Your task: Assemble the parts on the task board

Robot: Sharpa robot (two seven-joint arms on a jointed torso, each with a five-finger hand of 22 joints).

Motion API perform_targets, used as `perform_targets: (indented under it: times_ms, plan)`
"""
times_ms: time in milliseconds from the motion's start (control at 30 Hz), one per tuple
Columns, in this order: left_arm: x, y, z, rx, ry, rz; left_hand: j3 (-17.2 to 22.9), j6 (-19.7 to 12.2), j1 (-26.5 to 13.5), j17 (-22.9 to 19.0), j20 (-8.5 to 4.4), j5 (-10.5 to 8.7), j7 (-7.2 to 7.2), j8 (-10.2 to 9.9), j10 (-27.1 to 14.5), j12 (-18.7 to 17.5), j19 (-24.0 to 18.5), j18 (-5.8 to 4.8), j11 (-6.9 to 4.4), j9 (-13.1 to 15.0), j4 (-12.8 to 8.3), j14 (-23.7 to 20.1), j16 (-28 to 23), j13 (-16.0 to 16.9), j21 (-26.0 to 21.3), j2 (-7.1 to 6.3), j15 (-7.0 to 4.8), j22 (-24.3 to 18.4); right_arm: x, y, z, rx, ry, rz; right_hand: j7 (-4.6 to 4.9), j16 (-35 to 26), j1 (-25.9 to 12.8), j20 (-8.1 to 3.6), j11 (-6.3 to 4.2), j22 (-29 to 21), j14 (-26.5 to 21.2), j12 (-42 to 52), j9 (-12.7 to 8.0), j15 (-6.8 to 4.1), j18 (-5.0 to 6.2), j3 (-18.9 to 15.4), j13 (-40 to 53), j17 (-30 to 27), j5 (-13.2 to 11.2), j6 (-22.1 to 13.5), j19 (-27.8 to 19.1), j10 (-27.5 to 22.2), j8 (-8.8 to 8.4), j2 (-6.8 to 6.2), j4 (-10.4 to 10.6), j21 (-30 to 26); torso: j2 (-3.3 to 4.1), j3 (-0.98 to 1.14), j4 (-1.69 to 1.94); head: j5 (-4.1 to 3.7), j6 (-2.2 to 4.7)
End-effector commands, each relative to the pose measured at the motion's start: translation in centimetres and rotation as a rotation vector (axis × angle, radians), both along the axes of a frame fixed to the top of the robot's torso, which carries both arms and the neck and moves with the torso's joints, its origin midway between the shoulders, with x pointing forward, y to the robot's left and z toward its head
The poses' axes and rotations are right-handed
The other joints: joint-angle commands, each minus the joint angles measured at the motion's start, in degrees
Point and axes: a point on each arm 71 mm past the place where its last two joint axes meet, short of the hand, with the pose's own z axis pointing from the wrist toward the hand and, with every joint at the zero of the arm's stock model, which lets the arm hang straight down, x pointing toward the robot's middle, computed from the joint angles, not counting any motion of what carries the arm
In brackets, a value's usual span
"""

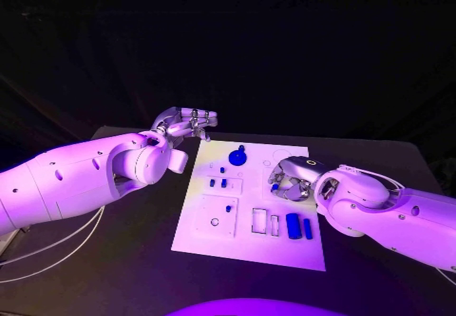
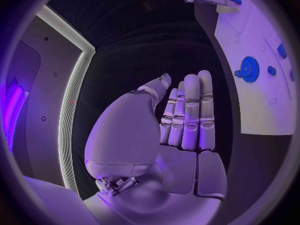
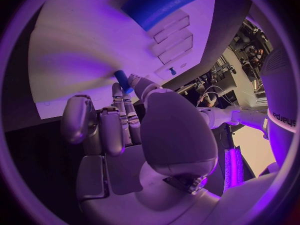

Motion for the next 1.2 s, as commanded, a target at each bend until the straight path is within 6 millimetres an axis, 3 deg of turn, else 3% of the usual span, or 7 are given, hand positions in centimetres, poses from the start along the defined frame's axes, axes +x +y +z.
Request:
perform_targets:
  times_ms: [33, 300, 567, 767, 967, 1200]
  plan:
    - [-0.1, -0.2, 0.1, -0.011, -0.001, -0.018, -0.1, -0.4, 0.2, -0.1, 0.21, -0.14, -0.05, 0.3, -0.4, 0.3, 0.4, 0.77, -0.12, -0.1, -0.3, -0.3, 0.1, 0.1, -0.3, 0.42, 0.22, -0.1, -0.1, 0.2, -0.3, -0.012, 0.014, 0.019, -0.15, 0.3, 0.2, -0.25, -0.3, 4.5, 2.5, 0.6, 0.2, -0.61, -0.31, 0.6, 0.2, 0.2, 0.4, 1.2, 0.5, 1.2, 0.56, 0.76, 0.0, 0.6, -0.04, 0.04, -0.06, 0.01, -0.08]
    - [-0.1, -0.2, 0.1, -0.01, 0.0, -0.018, -0.1, -0.4, 0.2, -0.1, 0.21, -0.14, -0.04, 0.3, -0.4, 0.3, 0.4, 0.77, -0.11, -0.1, -0.3, -0.3, 0.1, 0.1, -0.3, 0.42, 0.22, -0.1, 0.1, 0.4, -0.5, -0.023, -0.001, 0.012, -0.69, 0.5, 0.9, -0.75, -0.94, 4.8, 2.6, 1.4, 0.6, -1.13, -0.4, 1.3, 0.5, 0.4, -0.1, 3.3, 0.8, 2.7, 1.54, 1.97, -0.6, 1.0, -0.03, 0.06, -0.06, 0.03, -0.16]
    - [0.0, -0.2, 0.1, -0.009, 0.002, -0.018, -0.1, -0.5, 0.3, -0.1, 0.2, -0.14, -0.03, 0.3, -0.4, 0.3, 0.4, 0.77, -0.1, -0.1, -0.3, -0.3, 0.1, 0.1, -0.3, 0.45, 0.23, -0.1, 0.2, 0.3, -0.5, -0.035, -0.032, 0.003, -0.96, 0.5, 3.0, -1.24, -1.39, 5.3, 2.7, 1.7, 1.1, -1.58, -0.54, 2.8, 0.7, 0.4, -1.6, 4.8, 1.1, 3.8, 2.36, 3.66, -2.5, 1.6, -0.07, 0.07, -0.05, 0.08, -0.37]
    - [0.0, -0.1, 0.1, -0.009, 0.003, -0.017, -0.1, -0.5, 0.4, -0.1, 0.2, -0.13, -0.02, 0.3, -0.5, 0.3, 0.4, 0.77, -0.1, -0.1, -0.4, -0.3, 0.1, 0.1, -0.3, 0.48, 0.23, -0.1, -0.1, 0.4, -0.2, -0.025, -0.056, 0.006, -0.77, 0.6, 4.3, -1.45, -1.42, 5.8, 2.7, 1.9, 1.3, -1.68, -0.67, 3.7, 0.9, 0.5, -1.2, 5.2, 1.3, 4.6, 2.54, 3.55, -4.3, 2.3, -0.07, 0.07, -0.1, 0.12, -0.44]
    - [0.0, -0.1, 0.0, -0.009, 0.003, -0.016, -0.1, -0.5, 0.4, -0.1, 0.2, -0.13, -0.02, 0.3, -0.5, 0.3, 0.4, 0.77, -0.1, -0.1, -0.4, -0.3, 0.1, 0.1, -0.3, 0.48, 0.23, -0.1, -0.8, 0.6, 0.5, 0.008, -0.078, 0.015, -0.7, 0.6, 4.5, -1.48, -1.4, 5.9, 2.7, 1.9, 1.3, -1.68, -0.72, 3.9, 1.0, 0.5, -1.1, 5.3, 1.4, 4.8, 2.56, 3.36, -4.9, 2.5, -0.12, 0.04, -0.09, 0.04, -0.34]
    - [0.1, -0.2, 0.0, -0.008, 0.003, -0.015, -0.1, -0.5, 0.5, -0.1, 0.19, -0.13, 0.0, 0.3, -0.6, 0.3, 0.5, 0.77, -0.08, -0.1, -0.5, -0.3, 0.1, 0.1, -0.3, 0.53, 0.23, -0.1, -1.5, 1.0, 2.7, 0.06, -0.123, 0.031, -0.52, 0.6, 4.7, -1.5, -1.32, 6.1, 2.7, 1.8, 1.3, -1.65, -0.77, 4.1, 1.1, 0.4, -0.9, 5.3, 1.5, 5.0, 2.49, 3.07, -5.5, 2.7, -0.16, 0.05, -0.1, -0.02, -0.13]
